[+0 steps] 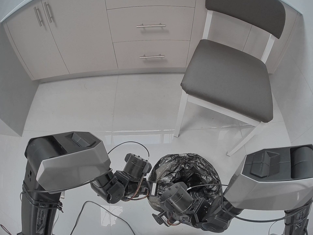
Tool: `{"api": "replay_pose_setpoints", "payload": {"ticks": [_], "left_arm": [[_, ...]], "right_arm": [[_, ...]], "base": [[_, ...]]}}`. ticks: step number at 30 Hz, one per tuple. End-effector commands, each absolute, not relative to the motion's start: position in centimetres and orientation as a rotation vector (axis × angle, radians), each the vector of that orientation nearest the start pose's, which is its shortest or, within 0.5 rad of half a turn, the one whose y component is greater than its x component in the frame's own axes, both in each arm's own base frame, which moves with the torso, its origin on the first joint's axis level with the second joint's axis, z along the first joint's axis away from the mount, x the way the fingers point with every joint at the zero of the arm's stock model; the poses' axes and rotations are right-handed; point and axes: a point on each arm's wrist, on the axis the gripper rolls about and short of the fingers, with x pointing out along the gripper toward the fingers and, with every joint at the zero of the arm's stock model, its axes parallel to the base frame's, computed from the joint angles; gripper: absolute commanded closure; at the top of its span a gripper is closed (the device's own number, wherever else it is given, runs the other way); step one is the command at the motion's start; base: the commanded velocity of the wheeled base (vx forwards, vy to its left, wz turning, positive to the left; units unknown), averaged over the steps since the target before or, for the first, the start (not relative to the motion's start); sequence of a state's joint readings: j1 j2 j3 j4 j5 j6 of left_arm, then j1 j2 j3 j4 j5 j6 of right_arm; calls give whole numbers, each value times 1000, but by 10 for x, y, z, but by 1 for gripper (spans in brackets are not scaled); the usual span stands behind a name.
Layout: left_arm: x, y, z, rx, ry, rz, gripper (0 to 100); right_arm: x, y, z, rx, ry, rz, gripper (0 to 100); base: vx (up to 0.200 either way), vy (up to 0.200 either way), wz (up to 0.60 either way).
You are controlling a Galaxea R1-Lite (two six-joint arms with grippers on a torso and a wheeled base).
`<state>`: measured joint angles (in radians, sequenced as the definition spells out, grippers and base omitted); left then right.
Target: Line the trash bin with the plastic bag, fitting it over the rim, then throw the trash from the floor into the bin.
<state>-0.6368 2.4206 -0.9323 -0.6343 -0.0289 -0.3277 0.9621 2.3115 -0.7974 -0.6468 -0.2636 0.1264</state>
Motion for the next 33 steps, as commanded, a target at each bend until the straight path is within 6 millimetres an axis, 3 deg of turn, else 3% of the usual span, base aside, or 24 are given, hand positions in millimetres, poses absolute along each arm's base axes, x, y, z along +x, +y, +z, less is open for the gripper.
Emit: {"api": "replay_pose_setpoints", "payload": {"ticks": [1,10,33], "left_arm": [[306,-227,-49,-37,921,-478,100],[306,-227,-50,-37,920,-477,100],[307,-227,-49,-39,914,-479,100]], "right_arm": [[208,286,-39,-408,788,595,0],[176,289,-52,-415,854,632,0],[151,304,-62,-432,900,746,0]], "base": [[0,0,0],[0,0,0],[0,0,0]]}}
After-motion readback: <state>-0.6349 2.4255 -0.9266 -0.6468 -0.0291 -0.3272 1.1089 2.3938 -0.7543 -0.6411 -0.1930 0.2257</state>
